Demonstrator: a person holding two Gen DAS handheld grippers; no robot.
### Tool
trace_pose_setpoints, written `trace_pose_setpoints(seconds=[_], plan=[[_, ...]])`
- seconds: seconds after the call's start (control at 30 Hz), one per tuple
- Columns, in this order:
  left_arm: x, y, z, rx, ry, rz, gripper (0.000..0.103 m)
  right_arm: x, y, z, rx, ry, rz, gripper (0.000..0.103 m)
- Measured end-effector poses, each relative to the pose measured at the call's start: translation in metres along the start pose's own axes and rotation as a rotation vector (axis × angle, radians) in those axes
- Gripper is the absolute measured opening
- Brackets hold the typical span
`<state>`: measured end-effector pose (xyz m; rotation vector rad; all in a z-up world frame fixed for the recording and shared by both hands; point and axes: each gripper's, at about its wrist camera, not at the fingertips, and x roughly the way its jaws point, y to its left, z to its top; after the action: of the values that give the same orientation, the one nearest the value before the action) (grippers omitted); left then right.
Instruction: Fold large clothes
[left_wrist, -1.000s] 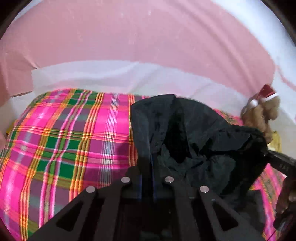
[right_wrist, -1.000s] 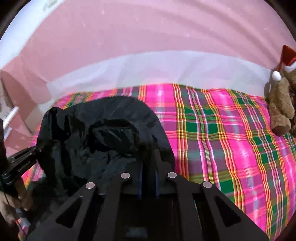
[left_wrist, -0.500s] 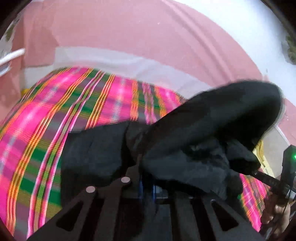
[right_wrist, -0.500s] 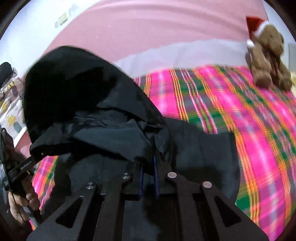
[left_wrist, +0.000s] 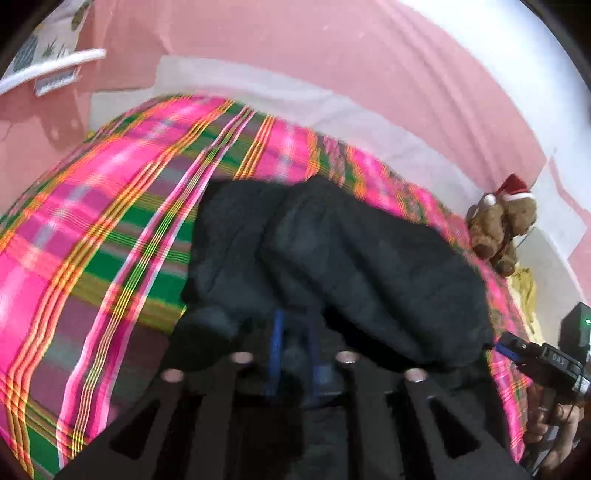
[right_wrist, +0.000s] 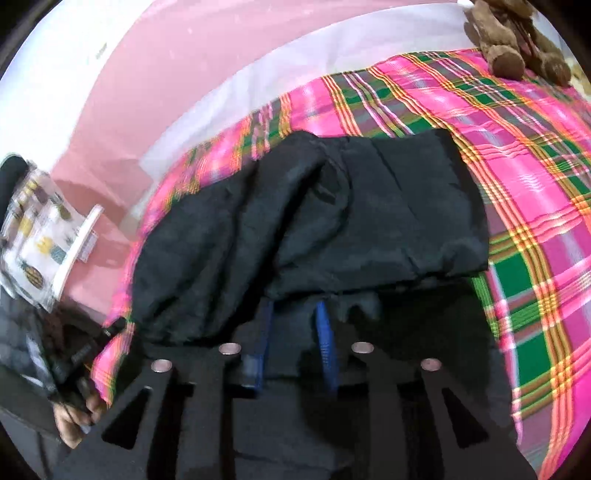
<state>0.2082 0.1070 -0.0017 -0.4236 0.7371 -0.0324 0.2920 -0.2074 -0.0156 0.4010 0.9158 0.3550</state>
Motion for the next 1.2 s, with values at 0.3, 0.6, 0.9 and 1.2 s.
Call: trace_pose_setpoints(seconds=[0.3,0.6,0.9,1.2], plan=[[0.037,-0.069,0.017,0.110,0.029,-0.139,0.051,0.059,0.020,0.019,0.115,0.085,0.143,0.031],[0.085,-0.043,-0.039,0.086,0.174,-0.085,0.052,0.074,0.002,-0.033,0.119,0.116,0.060,0.004],[0.071,-0.062,-0.039,0.135,0.169,-0.032,0.052,0.051,0.016,-0.029,0.070,0.088,0.016,0.021],[0.018,-0.053,0.010,0.133,0.007,-0.060,0.051,-0.009,0.054,0.024,-0.152,-0.137,-0.081,0.022]])
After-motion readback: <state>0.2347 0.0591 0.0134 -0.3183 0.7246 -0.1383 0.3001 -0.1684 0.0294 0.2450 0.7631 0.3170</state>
